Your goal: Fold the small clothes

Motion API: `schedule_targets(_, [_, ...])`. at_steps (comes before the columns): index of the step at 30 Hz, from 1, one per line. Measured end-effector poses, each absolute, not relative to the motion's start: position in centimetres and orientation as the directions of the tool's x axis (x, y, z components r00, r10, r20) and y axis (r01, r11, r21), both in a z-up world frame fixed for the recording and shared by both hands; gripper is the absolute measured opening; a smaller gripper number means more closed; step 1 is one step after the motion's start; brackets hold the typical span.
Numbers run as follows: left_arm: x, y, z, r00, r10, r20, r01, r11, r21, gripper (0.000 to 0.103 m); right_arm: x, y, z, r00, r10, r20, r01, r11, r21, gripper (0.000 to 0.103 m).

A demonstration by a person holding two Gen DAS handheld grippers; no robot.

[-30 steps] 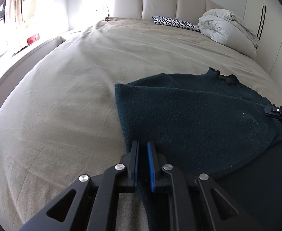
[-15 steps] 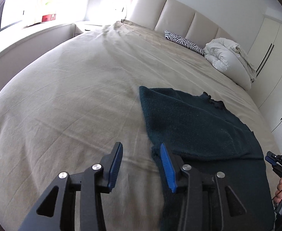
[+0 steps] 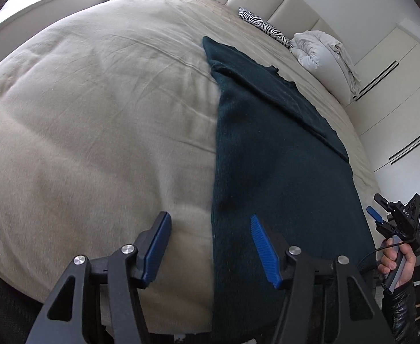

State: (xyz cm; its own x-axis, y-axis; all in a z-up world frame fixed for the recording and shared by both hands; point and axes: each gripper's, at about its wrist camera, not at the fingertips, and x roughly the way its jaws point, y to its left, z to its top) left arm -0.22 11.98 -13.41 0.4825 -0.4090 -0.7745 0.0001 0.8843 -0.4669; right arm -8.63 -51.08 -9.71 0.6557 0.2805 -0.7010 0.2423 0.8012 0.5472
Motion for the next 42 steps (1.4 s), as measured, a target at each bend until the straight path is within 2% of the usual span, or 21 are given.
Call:
schedule_targets(11, [-3.1,10.7,-14.2,0.337,-0.521,-0.784,0.047,0.841,-0.539,0.061,-13.5,-52.1,-9.5,0.62,0.306,-0.722,0.239,0.803,0.546,0.059])
schedule_targets(16, [-3.0,10.9,-15.0,0.299,-0.58,-0.758,0.005,0.795,-0.606,0.059,-15.1,-53.4,-9.8,0.615,0.301,-0.729,0.269,0.789,0.553,0.059])
schedule_targets(22, [-2.7,11.1,-15.3,0.273,-0.593,-0.757,-0.009,0.786,-0.619,0.044,-16.5,-54.0,-9.6,0.599,0.301,-0.742,0.278,0.79,0.545,0.058])
schedule_targets(25, [-2.7,11.0,-15.5,0.261,-0.598,-0.758,-0.006,0.784,-0.621,0.024,-17.4,-54.5,-9.1,0.584,0.286,-0.76,0.289,0.801,0.524,0.058])
schedule_targets(26, [-2.7,11.0,-15.5,0.254,-0.599,-0.76,-0.004,0.785,-0.62,0.014,-17.7,-54.8,-8.9,0.574,0.279,-0.77,0.296,0.806,0.512,0.057])
schedule_targets(27, [-2.7,10.8,-15.6,0.251,-0.599,-0.76,-0.003,0.785,-0.619,0.011,-18.1,-55.1,-8.8,0.563,0.274,-0.78,0.302,0.81,0.503,0.057])
schedule_targets(34, [-2.7,10.7,-15.5,0.254,-0.607,-0.753,0.012,0.781,-0.625,0.008,-20.8,-57.8,-9.6,0.467,0.292,-0.834,0.37,0.792,0.485,0.057])
schedule_targets(42, [-3.0,11.0,-15.1,0.258,-0.614,-0.746,0.03,0.776,-0.629,0.008,-21.0,-57.4,-10.8,0.393,0.373,-0.84,0.363,0.777,0.515,0.057])
